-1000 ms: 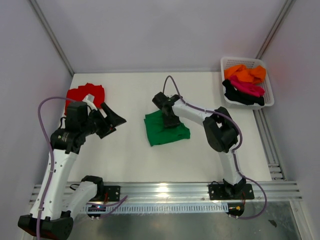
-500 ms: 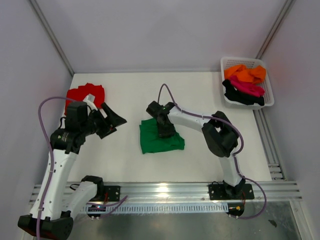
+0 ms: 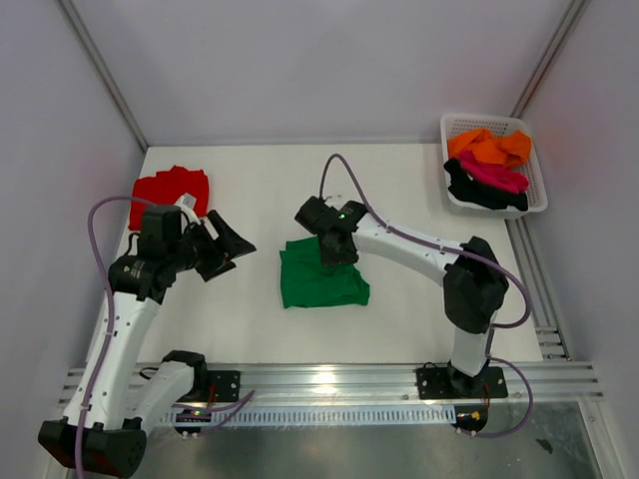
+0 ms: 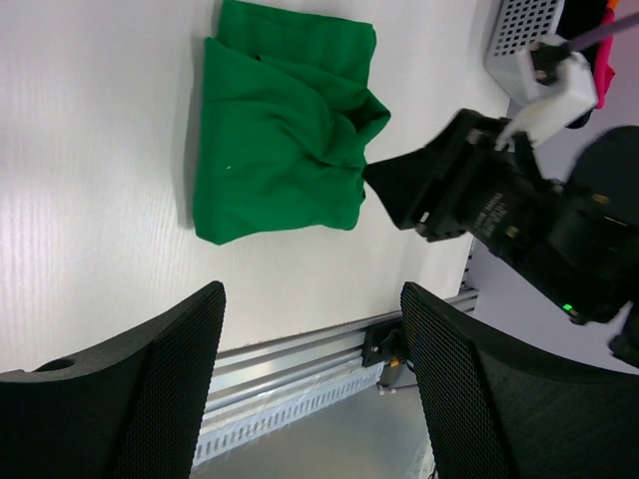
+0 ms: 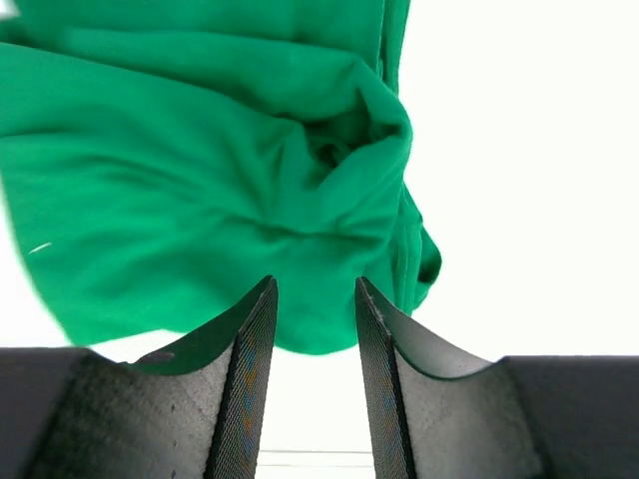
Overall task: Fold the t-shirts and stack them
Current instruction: Fold the long partially folded tshirt into a neat square
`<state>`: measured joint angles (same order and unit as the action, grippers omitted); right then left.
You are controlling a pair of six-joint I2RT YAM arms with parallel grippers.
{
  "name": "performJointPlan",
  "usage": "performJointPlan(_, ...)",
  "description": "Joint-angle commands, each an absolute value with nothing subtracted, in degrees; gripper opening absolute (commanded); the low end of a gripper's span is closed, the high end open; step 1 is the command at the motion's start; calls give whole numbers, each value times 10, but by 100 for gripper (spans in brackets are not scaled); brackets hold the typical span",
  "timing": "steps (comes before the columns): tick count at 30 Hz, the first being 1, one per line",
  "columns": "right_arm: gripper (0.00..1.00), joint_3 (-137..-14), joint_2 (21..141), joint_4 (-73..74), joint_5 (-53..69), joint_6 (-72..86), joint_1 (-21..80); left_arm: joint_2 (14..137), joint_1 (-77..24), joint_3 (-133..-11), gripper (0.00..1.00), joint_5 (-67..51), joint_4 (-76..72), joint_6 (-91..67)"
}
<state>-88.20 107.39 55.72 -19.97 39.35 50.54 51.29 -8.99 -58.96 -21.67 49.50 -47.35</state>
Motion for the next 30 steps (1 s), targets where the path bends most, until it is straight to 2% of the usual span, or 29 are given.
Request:
performJointPlan(1,42,-871,1021,544,-196,386,516,516,-91,-581,74,-224,474,-454)
performJointPlan(10,42,-810,1020,462,-80,372,562,505,-91,-562,74,-223,478,-454)
performJointPlan(30,41,-810,1116,461,-11,386,593,488,-91,-570,74,-206,491,-452)
